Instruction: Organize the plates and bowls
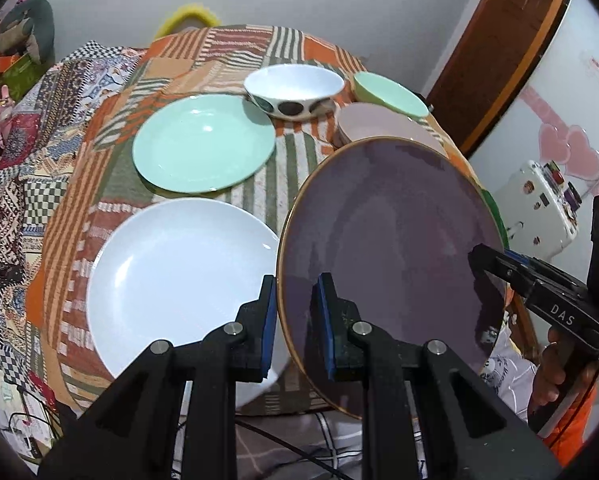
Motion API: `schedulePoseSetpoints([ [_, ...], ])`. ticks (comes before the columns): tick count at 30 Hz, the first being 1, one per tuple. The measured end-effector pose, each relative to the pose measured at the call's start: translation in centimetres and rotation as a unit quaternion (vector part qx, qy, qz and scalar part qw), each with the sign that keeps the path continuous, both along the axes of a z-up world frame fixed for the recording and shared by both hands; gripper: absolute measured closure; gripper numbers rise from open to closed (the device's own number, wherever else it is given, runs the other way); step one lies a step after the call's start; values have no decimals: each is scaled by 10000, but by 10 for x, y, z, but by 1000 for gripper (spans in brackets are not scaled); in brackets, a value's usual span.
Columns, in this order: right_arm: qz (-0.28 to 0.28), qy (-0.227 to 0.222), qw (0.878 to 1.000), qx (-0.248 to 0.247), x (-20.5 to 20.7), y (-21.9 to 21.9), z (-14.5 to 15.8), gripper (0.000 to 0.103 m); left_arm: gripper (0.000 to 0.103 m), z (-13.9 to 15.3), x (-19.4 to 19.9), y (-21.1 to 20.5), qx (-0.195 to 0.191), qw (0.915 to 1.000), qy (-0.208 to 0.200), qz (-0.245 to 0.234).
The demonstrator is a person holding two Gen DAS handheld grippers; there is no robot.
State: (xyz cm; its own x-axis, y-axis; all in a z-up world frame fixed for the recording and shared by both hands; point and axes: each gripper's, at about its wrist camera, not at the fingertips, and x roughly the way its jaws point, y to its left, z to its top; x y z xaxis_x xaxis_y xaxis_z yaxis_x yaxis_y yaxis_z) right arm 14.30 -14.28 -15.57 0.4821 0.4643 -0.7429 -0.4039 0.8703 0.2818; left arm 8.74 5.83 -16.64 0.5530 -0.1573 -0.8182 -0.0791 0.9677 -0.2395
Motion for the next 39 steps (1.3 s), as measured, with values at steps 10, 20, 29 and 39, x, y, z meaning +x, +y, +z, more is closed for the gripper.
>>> schedulePoseSetpoints([
  [10,-191,297,9994,-62,-3,-28,-23,77,84,-22,17,-21,27,9991,383,-194],
  [20,-354,560,9978,-51,5,-38,-37,77,84,-48,42,-36,129,9960,811,-351],
  [29,-398,781,9961,-71,12,-41,-50,77,84,-69,65,-35,118,9938,1058,-315],
  [39,-401,834,9957,-61,19,-43,-52,77,84,-73,71,-34,51,9936,1082,-333],
])
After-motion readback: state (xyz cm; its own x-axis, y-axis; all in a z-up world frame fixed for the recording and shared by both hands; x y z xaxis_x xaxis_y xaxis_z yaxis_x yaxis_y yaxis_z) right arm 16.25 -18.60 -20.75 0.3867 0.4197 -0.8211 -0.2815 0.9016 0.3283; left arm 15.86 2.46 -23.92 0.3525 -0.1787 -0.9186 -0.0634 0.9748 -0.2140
